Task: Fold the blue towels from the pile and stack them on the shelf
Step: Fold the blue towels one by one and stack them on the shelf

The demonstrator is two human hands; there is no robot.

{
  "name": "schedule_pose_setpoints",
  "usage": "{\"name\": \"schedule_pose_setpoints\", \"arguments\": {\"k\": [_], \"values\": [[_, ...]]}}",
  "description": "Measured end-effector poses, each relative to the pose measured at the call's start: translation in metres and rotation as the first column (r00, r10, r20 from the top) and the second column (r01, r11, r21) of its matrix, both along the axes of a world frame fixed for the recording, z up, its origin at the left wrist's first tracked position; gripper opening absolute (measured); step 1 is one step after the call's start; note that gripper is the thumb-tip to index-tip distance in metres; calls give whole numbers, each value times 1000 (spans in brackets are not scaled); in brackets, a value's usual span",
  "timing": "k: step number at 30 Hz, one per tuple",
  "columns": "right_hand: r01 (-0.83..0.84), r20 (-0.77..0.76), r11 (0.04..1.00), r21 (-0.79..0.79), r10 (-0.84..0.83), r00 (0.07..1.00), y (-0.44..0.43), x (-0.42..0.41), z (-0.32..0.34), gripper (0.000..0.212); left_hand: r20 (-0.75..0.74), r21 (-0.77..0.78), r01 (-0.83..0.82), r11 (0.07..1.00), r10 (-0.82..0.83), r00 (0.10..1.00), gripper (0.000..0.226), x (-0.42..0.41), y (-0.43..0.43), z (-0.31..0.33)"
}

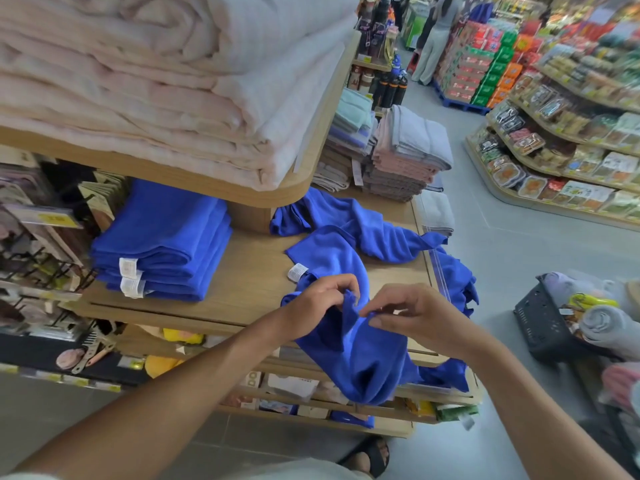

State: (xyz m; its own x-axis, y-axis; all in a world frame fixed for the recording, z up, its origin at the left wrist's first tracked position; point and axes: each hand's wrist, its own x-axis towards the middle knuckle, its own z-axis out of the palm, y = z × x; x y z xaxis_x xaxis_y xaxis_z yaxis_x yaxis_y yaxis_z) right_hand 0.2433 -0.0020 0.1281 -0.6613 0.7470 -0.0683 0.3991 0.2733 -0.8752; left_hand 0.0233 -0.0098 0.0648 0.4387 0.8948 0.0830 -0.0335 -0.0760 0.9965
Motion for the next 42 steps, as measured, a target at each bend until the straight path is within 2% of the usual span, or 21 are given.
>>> {"name": "schedule_pose_setpoints", "arguments": {"k": [4,6,8,13,16,19,20,22,24,26,28,34,37,42], "values": [[68,-46,984,162,-62,997,1,-25,-2,16,204,-146,85,986,-54,977,28,-3,-4,1],[98,-78,973,208,-83,993,3,-33,-4,21,268,-183,98,978,-46,962,38,-4,-6,2],[119,-101,967,225,-98,990,4,-38,-5,29,358,-234,125,964,-34,933,39,-6,-10,7],[82,-59,939,335,-66,996,5,-46,-6,31,442,-173,138,975,-48,896,53,-11,-16,13],[126,-88,932,339,-102,991,2,-48,-4,19,401,-222,18,975,74,913,30,-9,-15,10],[218,-125,931,292,-189,974,-1,-48,-5,11,324,-237,-245,940,314,892,10,-6,-16,9],[252,-130,933,257,-225,966,-2,-49,-5,11,301,-203,-319,926,369,879,9,-6,-18,11],[298,-138,931,212,-274,952,-2,-48,-6,2,225,-66,-397,915,402,888,27,-6,-22,14],[305,-146,922,240,-276,950,-2,-48,-7,11,112,64,-390,919,381,918,34,-6,-27,19],[303,-165,924,233,-269,949,-2,-50,-5,14,47,104,-382,918,379,924,38,-6,-29,24],[312,-204,926,214,-269,941,-2,-51,0,15,54,87,-399,913,395,917,40,-8,-30,31],[341,-318,922,183,-273,908,0,-52,19,26,114,82,-424,902,414,903,17,-10,-29,63],[321,-380,936,142,-248,891,4,-50,31,27,95,182,-424,887,413,906,18,-8,-29,83],[221,-455,955,197,-111,884,12,-40,66,25,31,348,-410,843,426,904,17,2,-31,128]]}}
